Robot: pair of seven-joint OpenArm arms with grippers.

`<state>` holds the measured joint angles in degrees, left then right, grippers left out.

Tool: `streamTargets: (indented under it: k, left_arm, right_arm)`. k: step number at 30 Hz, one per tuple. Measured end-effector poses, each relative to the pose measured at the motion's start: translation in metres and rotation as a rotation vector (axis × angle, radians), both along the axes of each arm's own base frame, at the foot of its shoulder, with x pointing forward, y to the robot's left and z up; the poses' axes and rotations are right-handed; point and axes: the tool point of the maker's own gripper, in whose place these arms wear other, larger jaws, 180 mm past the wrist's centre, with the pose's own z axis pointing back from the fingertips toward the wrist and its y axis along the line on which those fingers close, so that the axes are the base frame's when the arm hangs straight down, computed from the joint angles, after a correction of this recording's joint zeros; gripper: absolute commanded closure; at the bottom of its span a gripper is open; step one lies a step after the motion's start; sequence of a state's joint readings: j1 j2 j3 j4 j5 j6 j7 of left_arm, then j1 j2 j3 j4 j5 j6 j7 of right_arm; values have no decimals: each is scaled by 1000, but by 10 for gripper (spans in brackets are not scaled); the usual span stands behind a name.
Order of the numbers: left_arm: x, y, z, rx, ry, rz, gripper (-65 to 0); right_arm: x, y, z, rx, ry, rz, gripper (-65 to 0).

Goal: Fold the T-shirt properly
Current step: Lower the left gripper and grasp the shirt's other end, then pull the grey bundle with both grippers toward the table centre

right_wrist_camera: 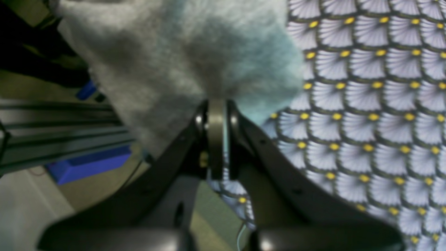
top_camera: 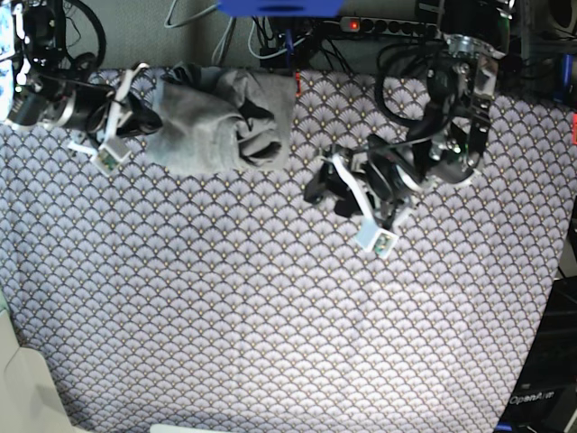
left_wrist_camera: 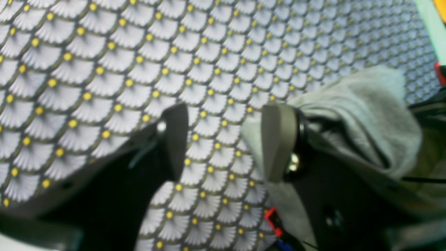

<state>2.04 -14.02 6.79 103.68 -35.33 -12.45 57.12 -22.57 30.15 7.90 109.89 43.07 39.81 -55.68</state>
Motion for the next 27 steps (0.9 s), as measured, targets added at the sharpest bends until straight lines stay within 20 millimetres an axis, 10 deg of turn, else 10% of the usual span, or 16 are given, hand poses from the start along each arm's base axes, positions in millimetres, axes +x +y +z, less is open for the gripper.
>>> streamTargets:
  k: [14,27]
  left_arm:
    - [-19,0,-46,18,178,-9,-329]
    - [-42,-35,-83,54,333,-116,-329]
  right_arm:
    - [-15,-40,-35,-98,86,-120,0]
    - [-22,-17,-55,-131,109,-100,0]
